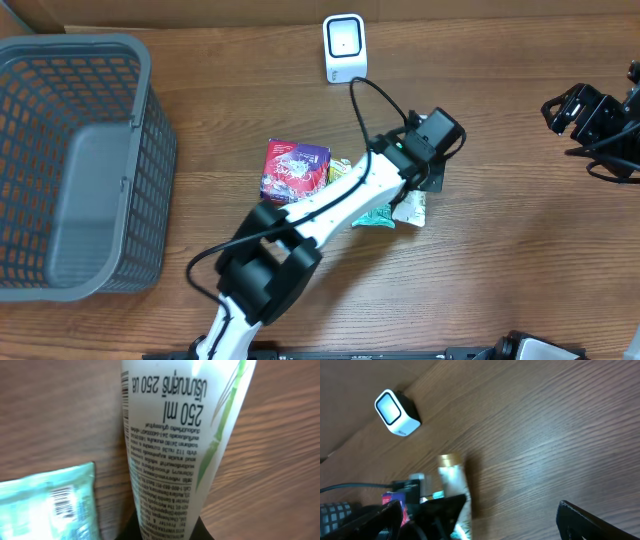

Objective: Scan the item barcode
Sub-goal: 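Lift the white tube out and set it right of the wipes pack, then raise the left arm back and reach the right gripper to the tube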

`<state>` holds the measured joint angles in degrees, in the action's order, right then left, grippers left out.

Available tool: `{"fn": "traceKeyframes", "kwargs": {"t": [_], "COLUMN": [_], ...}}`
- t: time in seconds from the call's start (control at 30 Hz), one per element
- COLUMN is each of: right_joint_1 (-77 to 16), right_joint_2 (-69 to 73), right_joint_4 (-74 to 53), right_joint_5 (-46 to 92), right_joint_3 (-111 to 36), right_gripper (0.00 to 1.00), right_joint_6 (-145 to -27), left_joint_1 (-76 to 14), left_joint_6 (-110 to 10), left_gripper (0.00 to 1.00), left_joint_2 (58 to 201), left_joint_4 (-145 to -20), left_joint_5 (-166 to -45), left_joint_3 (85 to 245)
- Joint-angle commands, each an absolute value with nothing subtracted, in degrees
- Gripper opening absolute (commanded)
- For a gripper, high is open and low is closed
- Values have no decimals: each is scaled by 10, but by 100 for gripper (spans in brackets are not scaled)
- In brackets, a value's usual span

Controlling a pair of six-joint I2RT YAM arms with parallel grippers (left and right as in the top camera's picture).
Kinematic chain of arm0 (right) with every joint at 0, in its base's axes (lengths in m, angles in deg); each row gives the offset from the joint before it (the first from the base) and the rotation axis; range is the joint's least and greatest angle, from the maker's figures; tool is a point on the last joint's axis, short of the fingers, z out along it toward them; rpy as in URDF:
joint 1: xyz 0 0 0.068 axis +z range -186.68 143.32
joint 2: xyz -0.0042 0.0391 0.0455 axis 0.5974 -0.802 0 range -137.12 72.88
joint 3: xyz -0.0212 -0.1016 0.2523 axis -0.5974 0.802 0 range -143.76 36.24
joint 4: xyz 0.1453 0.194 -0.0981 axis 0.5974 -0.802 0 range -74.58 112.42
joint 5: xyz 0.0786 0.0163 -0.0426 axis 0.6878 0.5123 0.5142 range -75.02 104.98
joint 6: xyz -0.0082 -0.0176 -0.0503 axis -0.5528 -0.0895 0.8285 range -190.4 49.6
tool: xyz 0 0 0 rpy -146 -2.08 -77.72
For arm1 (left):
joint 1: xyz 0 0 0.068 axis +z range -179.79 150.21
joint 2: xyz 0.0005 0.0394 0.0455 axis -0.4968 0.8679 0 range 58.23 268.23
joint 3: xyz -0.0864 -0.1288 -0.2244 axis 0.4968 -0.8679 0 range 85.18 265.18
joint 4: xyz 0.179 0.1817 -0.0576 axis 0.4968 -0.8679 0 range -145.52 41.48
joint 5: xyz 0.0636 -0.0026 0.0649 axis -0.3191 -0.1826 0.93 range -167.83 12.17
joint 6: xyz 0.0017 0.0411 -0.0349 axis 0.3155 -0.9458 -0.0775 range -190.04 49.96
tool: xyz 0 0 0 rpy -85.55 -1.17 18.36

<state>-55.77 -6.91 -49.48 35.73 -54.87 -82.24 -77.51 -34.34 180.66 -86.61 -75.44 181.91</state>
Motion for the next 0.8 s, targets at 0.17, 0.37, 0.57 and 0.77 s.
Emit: {"fn": "traceKeyframes", "kwargs": {"t": [0.17,0.37,0.57,0.77], "right_joint_1": [-560,-560,-559,-540], "right_joint_2": [-66,-66,-72,-86], "right_joint_4": [-499,-501,-519,-522], "right_joint_5": [361,361,361,387], "right_joint_3": [-560,-560,-558,-509], "right_gripper": [99,99,100,98], "right_joint_6": [-820,-819,-820,-820], "left_joint_1": [-781,-762,-687,-577], "left_joint_6": [-373,-439,-506,-555], "left_gripper": [53,66,67,63], "left_joint_2": [1827,1783,1706,1631], "left_joint_4": [-858,-900,-1001,-1122], "left_joint_5": [-759,-755,-743,-742], "left_joint_3": [1827,1900,2028,2148]}}
